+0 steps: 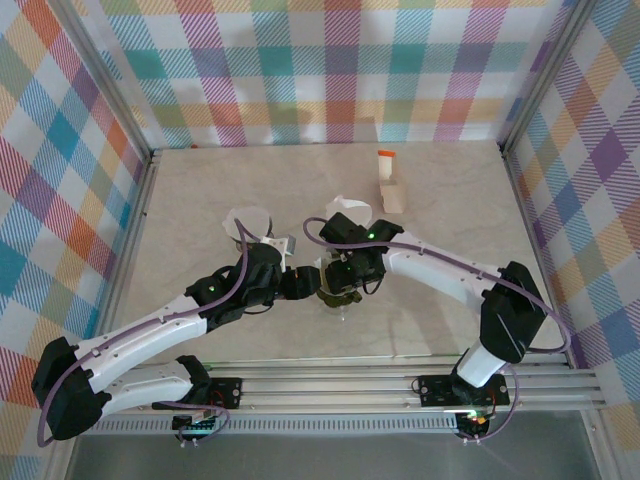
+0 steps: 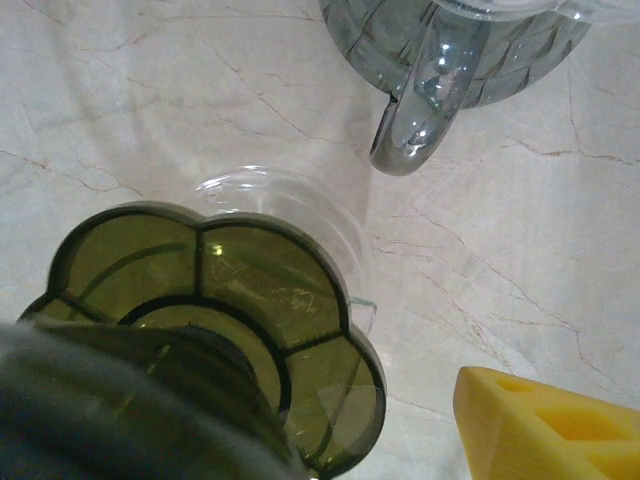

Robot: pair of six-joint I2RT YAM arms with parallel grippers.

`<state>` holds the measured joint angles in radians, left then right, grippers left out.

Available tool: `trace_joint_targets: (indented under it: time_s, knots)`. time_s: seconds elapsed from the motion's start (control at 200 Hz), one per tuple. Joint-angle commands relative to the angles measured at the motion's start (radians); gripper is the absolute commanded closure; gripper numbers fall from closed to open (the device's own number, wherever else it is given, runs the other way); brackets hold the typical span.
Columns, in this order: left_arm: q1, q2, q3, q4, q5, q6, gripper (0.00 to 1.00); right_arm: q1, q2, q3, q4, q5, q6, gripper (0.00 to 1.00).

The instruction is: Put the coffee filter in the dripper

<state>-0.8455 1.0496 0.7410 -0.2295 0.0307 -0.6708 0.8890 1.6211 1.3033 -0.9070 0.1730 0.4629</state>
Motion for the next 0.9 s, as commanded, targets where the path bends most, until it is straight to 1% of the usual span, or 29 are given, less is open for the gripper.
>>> trace_joint_targets:
  time_s: [0.0, 0.095, 0.335, 0.365, 0.435, 0.485, 0.67, 0.9]
  knots:
    - [0.011, -0.033, -0.004, 0.048, 0.014, -0.018, 0.36, -0.004, 0.029, -0.026, 0.012, -0.017, 0.018, 0.31]
    - [0.011, -0.031, 0.001, 0.047, 0.018, -0.014, 0.34, -0.004, 0.034, -0.032, 0.018, -0.019, 0.022, 0.31]
    - [0.010, 0.010, -0.013, 0.055, 0.020, -0.018, 0.35, -0.004, 0.030, -0.026, 0.018, -0.020, 0.026, 0.31]
    - [0.010, 0.015, -0.014, 0.052, 0.018, -0.020, 0.37, -0.004, 0.028, -0.023, 0.016, -0.017, 0.026, 0.31]
    - [0.010, 0.020, -0.009, 0.036, 0.003, -0.021, 0.46, -0.003, 0.022, -0.020, 0.013, -0.014, 0.026, 0.31]
    - [0.010, 0.019, -0.013, 0.030, -0.007, -0.023, 0.50, -0.004, 0.017, -0.016, 0.010, -0.012, 0.025, 0.31]
    - [0.011, 0.019, -0.014, 0.025, -0.008, -0.022, 0.55, -0.003, 0.005, -0.009, 0.004, -0.010, 0.027, 0.31]
    - [0.010, 0.023, -0.019, 0.027, -0.002, -0.023, 0.55, -0.005, -0.031, 0.017, -0.004, 0.000, 0.021, 0.31]
